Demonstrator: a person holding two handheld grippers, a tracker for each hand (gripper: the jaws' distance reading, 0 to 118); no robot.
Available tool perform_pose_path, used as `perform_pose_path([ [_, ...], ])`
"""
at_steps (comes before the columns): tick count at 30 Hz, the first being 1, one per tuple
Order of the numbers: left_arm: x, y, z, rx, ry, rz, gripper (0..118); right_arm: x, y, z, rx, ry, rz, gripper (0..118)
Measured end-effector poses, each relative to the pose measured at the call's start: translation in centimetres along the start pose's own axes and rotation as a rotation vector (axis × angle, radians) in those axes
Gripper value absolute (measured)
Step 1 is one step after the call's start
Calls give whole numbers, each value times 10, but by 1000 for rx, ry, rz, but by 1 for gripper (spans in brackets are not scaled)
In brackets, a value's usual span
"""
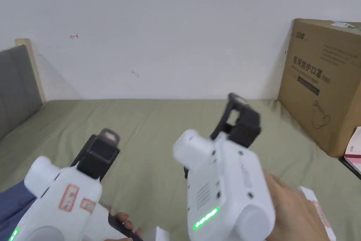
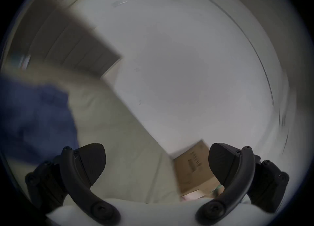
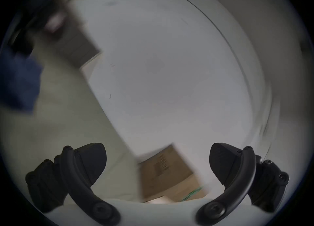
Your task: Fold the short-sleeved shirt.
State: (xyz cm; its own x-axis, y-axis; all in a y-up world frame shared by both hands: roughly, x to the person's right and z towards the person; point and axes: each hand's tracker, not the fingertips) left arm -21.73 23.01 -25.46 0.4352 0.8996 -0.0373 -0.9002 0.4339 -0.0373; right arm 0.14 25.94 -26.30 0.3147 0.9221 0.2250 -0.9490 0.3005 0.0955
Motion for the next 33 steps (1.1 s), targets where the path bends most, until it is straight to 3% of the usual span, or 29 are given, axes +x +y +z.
perform_pose_path([
  [2, -27, -2, -2, -38, 46, 168, 118, -29, -1, 8, 66, 18, 217, 118],
  [3, -36, -2, -3, -37, 70, 199, 118, -36, -2, 11, 86, 59, 255, 118],
  [5, -36, 0, -1, -22, 120, 123, 117, -39, -1, 13, 76, 163, 140, 118],
  [7, -22, 4, -2, 0, 121, -19, 117, -26, 4, 9, 0, 225, -50, 118],
  [10, 28, 7, -3, 42, 64, -341, 117, 15, -3, -8, -97, 207, -390, 118],
  [14, 94, -7, -3, 40, -22, -879, 117, 75, -39, -28, -266, 136, -1035, 118],
  [15, 106, -13, -2, -2, -24, -996, 117, 77, -53, -31, -333, 101, -1144, 118],
  [17, 114, -27, 0, -58, -24, -1144, 117, 67, -82, -29, -407, 31, -1284, 118],
  [19, 108, -37, 7, -28, -14, -1176, 117, 54, -100, -24, -514, 30, -1340, 118],
  [21, 105, -39, 8, -22, -21, -1145, 117, 46, -108, -15, -514, 64, -1378, 118],
  [23, 102, -35, 7, -40, 16, -1111, 117, 46, -103, -10, -489, 64, -1344, 118],
  [29, 104, -29, 4, -87, 38, -1074, 116, 60, -70, -1, -338, 0, -1137, 118],
  [31, 105, -30, 5, -98, 46, -1091, 104, 64, -65, 2, -343, 6, -1115, 116],
  [32, 105, -31, 6, -104, 56, -1096, 86, 65, -63, 2, -344, 16, -1111, 110],
  [33, 105, -32, 6, -108, 57, -1104, 86, 64, -61, 5, -330, 22, -1107, 110],
])
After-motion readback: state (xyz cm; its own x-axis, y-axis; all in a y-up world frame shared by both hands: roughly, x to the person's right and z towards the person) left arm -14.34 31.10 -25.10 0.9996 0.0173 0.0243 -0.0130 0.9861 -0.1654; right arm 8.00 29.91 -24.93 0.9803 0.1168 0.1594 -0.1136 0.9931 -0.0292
